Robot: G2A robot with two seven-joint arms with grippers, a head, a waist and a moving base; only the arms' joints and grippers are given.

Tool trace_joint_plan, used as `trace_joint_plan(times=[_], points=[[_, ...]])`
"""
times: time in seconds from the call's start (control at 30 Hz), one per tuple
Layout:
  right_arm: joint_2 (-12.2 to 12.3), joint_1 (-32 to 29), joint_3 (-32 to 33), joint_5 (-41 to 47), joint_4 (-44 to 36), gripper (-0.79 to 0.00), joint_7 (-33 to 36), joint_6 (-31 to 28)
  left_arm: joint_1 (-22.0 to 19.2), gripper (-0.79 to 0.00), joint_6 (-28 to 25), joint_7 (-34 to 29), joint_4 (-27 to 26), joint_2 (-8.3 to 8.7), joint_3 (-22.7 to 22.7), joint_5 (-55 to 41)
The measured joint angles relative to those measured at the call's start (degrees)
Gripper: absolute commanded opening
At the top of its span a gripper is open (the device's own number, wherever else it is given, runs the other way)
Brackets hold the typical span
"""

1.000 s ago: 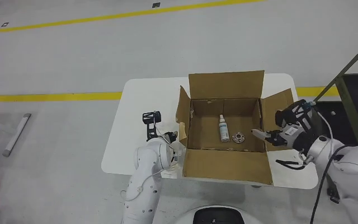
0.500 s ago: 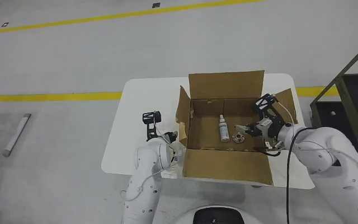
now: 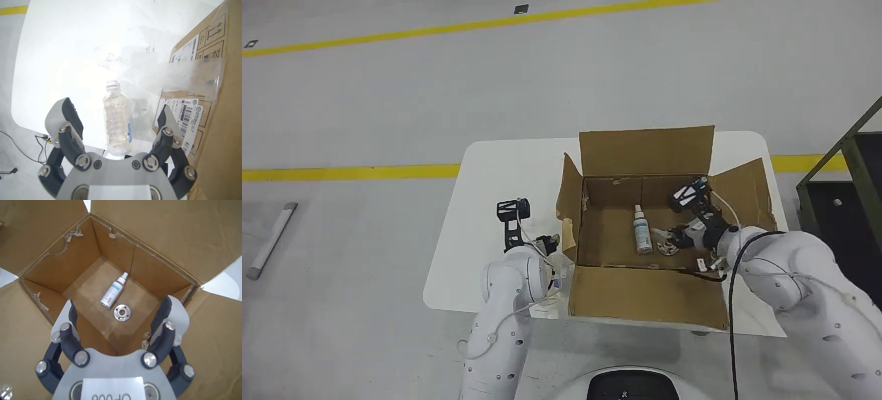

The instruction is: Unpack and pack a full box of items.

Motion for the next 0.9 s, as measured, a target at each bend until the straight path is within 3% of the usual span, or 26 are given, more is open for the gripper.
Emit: trace_joint_plan(times=[0.2, 0.4, 0.53, 0.9], points=[[-1.57, 5.62, -6.47, -4.6, 4.95, 0.0, 2.58, 9.99, 0.0, 0.0, 0.0, 0.0, 0.0, 0.0, 0.0, 0.0], [-3.96, 14.14, -13.38, -4.01, 13.46, 0.0, 6.21, 16.35, 0.0, 0.0, 0.0, 0.0, 0.0, 0.0, 0.0, 0.0], [-5.27, 18.62, -16.78, -3.44, 19.7, 0.0, 7.27, 17.09, 0.0, 0.0, 0.0, 0.0, 0.0, 0.0, 0.0, 0.0], [-5.26, 18.63, -16.76, -3.38, 19.67, 0.0, 7.28, 17.05, 0.0, 0.0, 0.0, 0.0, 0.0, 0.0, 0.0, 0.0]])
